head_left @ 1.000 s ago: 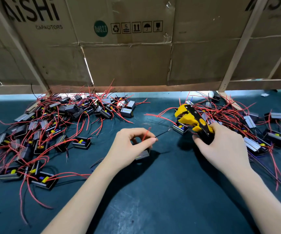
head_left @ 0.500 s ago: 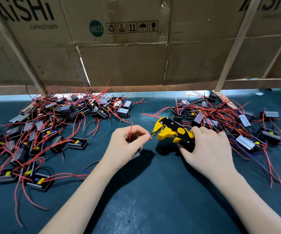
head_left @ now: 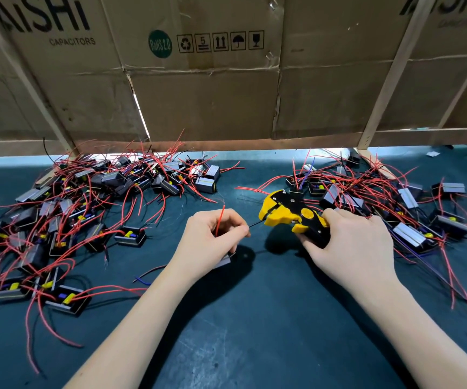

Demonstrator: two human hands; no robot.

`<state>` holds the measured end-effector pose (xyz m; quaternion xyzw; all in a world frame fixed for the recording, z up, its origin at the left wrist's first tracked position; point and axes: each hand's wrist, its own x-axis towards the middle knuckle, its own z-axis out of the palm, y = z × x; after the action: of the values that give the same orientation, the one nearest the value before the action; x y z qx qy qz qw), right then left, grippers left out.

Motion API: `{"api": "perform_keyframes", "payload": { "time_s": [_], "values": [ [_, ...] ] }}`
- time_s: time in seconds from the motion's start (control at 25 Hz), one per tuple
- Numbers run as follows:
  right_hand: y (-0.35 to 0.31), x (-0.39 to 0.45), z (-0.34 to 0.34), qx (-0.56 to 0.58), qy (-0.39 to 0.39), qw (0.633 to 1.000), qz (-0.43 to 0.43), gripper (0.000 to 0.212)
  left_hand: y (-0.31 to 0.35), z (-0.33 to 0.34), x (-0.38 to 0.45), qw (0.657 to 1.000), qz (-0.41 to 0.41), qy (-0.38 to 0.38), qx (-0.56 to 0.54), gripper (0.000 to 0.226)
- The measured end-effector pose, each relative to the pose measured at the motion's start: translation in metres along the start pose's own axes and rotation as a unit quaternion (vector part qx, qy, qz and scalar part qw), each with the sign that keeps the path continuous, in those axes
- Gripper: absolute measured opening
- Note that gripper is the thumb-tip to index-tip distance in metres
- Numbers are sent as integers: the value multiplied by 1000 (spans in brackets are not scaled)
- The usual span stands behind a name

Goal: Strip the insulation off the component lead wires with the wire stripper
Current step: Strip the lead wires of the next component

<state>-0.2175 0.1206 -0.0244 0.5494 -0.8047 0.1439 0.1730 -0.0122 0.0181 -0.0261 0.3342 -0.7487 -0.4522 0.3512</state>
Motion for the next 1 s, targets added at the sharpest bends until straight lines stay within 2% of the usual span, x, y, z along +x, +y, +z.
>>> {"api": "perform_keyframes", "payload": {
  "time_s": [0.4,0.64,0.72,0.8,1.0],
  "values": [
    [2,2,0,-29,-61,996,52,54,-2,-1,-1,999,5,-44,15,15],
    [3,1,6,-54,-1,998,35,51,-8,-8,2,996,9,-83,10,4],
    [10,4,7,-44,20,997,64,54,-9,-12,2,992,7,-123,-8,11],
    [18,6,6,-33,36,995,89,56,-9,-13,2,989,22,-146,0,9],
    [16,6,6,-5,45,996,74,51,-8,-7,2,989,38,-140,40,26]
  ]
}}
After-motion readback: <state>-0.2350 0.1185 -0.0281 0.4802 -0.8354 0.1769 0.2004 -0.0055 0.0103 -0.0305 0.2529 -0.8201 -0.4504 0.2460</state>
